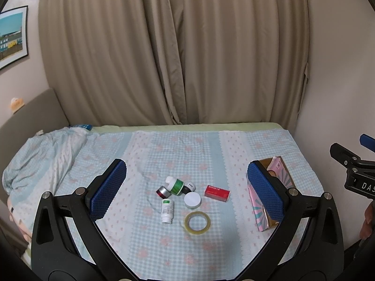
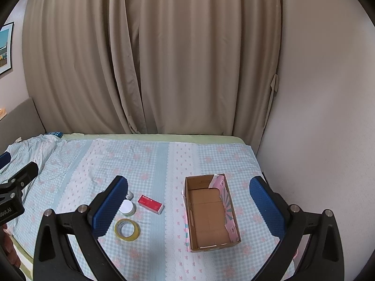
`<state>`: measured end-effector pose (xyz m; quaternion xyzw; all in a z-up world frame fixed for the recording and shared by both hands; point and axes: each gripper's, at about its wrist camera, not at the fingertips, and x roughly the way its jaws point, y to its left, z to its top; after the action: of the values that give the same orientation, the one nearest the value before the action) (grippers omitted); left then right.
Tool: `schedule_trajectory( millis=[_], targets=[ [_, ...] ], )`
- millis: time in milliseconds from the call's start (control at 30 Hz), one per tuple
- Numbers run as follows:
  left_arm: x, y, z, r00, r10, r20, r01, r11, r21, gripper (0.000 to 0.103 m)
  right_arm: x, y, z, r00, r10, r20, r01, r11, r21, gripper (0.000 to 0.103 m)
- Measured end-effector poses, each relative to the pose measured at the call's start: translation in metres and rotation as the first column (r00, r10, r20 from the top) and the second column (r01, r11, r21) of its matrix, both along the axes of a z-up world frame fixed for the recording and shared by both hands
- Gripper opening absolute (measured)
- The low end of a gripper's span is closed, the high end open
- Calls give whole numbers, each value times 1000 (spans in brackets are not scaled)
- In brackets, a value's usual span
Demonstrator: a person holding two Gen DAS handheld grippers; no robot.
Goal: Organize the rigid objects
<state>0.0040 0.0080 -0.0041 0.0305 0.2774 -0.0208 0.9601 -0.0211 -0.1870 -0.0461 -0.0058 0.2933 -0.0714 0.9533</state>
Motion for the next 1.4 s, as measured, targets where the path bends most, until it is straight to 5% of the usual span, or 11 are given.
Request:
schedule_trajectory(
  millis=[1400],
  targets=[
    [6, -3, 1, 1000, -13, 3, 13, 1000, -1, 103, -6, -1, -5, 1000, -5, 1, 5, 1000, 5, 103]
  ],
)
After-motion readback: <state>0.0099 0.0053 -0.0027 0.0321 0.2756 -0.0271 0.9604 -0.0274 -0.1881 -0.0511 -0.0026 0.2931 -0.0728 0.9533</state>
